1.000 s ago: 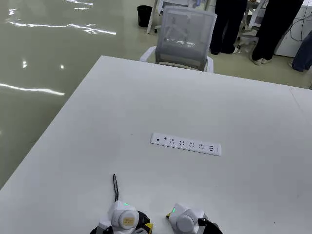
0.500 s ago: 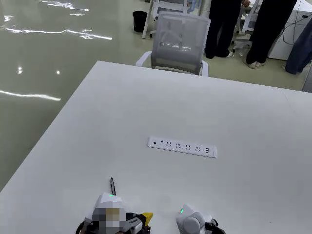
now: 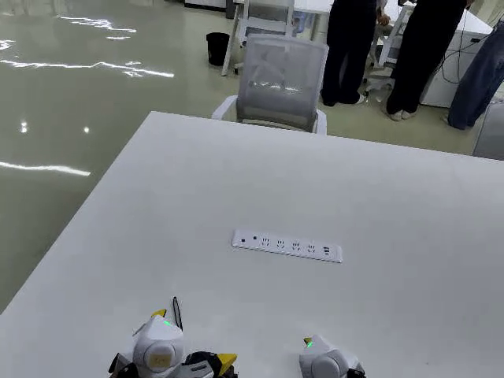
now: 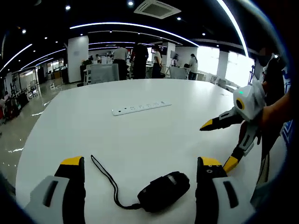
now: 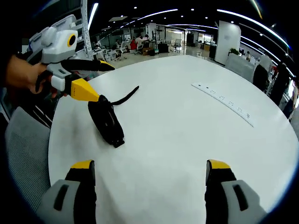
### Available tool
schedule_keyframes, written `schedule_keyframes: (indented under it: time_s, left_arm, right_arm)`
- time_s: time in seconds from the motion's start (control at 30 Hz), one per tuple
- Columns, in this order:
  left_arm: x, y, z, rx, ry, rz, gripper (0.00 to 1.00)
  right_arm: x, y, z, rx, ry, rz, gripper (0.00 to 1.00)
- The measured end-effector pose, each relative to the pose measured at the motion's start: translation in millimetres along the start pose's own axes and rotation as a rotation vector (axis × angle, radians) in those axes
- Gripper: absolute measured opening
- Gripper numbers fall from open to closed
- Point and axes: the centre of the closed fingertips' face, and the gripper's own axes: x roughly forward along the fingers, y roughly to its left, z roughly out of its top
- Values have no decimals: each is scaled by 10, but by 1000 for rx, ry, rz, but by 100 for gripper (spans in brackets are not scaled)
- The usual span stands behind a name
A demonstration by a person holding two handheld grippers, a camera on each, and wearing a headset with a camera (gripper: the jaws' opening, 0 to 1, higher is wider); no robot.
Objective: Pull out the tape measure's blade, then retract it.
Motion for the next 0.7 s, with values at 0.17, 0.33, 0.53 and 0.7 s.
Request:
schedule_keyframes:
  time_s: [0.17, 0.33, 0.53, 0.7]
  left_arm:
    - [-197, 140, -80, -28, 20, -39, 99]
    - [-447, 331, -175, -13, 16, -59, 99]
    - [-725, 465, -314, -59, 33, -72, 99]
    - [-933, 479, -353, -14, 15, -94, 99]
  right_arm:
    - [-313, -87, -159, -1, -15, -48, 100]
    - [-632, -195, -425, 76, -34, -117, 100]
    - [-955, -184, -709, 106, -32, -169, 100]
    - [-1216, -190, -700, 145, -80, -213, 100]
